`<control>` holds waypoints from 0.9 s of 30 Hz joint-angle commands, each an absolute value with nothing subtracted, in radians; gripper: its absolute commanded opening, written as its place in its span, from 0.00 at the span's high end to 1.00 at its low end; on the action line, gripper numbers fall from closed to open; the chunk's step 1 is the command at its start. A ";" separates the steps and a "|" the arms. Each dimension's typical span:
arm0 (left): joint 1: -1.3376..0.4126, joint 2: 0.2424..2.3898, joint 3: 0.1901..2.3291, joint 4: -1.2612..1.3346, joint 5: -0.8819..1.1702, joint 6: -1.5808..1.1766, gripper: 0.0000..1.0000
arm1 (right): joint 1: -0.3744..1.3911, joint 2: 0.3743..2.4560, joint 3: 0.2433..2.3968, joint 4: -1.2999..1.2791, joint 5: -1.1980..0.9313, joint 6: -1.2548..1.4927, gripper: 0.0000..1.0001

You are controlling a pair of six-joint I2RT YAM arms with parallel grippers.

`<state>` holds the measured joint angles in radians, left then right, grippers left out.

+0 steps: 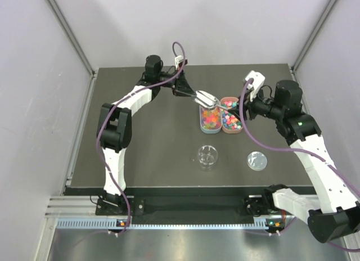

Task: Pack the candies
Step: Pick up the spatula from the center of the board.

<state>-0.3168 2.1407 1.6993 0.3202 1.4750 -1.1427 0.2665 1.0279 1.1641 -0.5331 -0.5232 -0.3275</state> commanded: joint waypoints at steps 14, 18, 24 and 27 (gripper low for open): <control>-0.342 2.089 1.700 0.315 1.565 -1.129 1.00 | 0.284 1.043 1.147 -0.353 -0.666 -0.230 0.41; -0.342 2.089 1.692 0.304 1.568 -1.124 1.00 | 0.288 1.025 1.131 -0.354 -0.664 -0.225 0.41; -0.342 2.086 1.690 0.290 1.580 -1.121 1.00 | 0.295 0.997 1.069 -0.357 -0.655 -0.242 0.41; -0.342 2.076 1.680 0.279 1.583 -1.117 1.00 | 0.298 0.996 1.052 -0.342 -0.641 -0.241 0.43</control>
